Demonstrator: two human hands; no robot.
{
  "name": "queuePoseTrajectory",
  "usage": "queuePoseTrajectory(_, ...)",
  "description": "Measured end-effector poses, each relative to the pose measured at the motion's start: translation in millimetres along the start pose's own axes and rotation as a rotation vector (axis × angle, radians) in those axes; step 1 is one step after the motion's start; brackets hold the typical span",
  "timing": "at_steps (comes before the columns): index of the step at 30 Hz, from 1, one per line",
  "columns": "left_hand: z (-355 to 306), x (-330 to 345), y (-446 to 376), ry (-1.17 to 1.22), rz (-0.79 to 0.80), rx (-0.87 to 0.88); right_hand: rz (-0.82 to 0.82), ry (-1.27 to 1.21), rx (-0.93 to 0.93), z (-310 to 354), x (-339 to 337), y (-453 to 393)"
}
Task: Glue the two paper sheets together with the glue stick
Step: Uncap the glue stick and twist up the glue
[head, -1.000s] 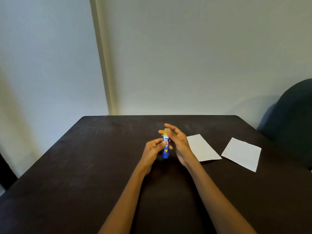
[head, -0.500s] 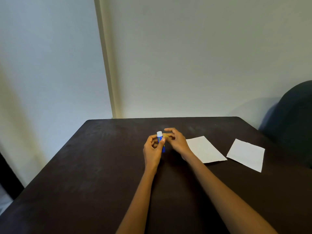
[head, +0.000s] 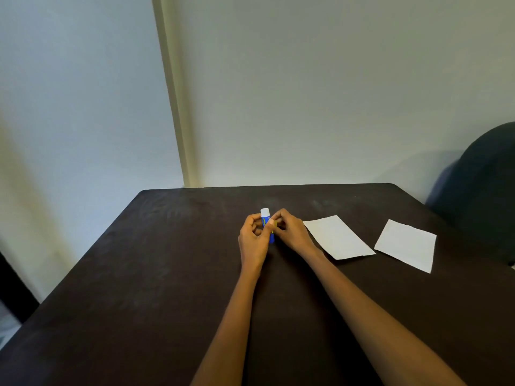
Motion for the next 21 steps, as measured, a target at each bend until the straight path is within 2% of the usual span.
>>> queuePoseTrajectory(4,0.5,0.2,-0.6,0.014,0.001,0.001,0.035,-0.024,0.019,-1.3,-0.5,1.2)
queuePoseTrajectory(9,1.5,2.7,-0.9,0.121,-0.004,-0.047,-0.132,-0.264,0.118,0.2,-18.0,20.7)
queuePoseTrajectory(13,2.0,-5.9,-3.2,0.234,-0.106,-0.120,0.062,-0.557,0.214,7.9,4.8,42.2)
queuePoseTrajectory(15,3.7,-10.0,-3.5,0.312,-0.154,-0.171,0.098,-0.675,0.231,8.8,9.9,45.6)
queuePoseTrajectory(18,0.2,-8.7,-2.0,0.366,-0.147,-0.180,0.086,-0.731,0.231,5.7,7.7,45.1)
queuePoseTrajectory(21,1.6,-4.5,-1.2,0.385,-0.104,-0.197,0.105,-0.683,0.211,3.2,7.6,45.8)
Point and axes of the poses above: each hand's wrist, its own y-axis away from the middle knuckle, its own x-axis out of the palm, z = x × y, the point moved 7 cm from there along -y, towards the middle knuckle, and after that the axes turned 8 degrees about -z, right-handed, at the moved point
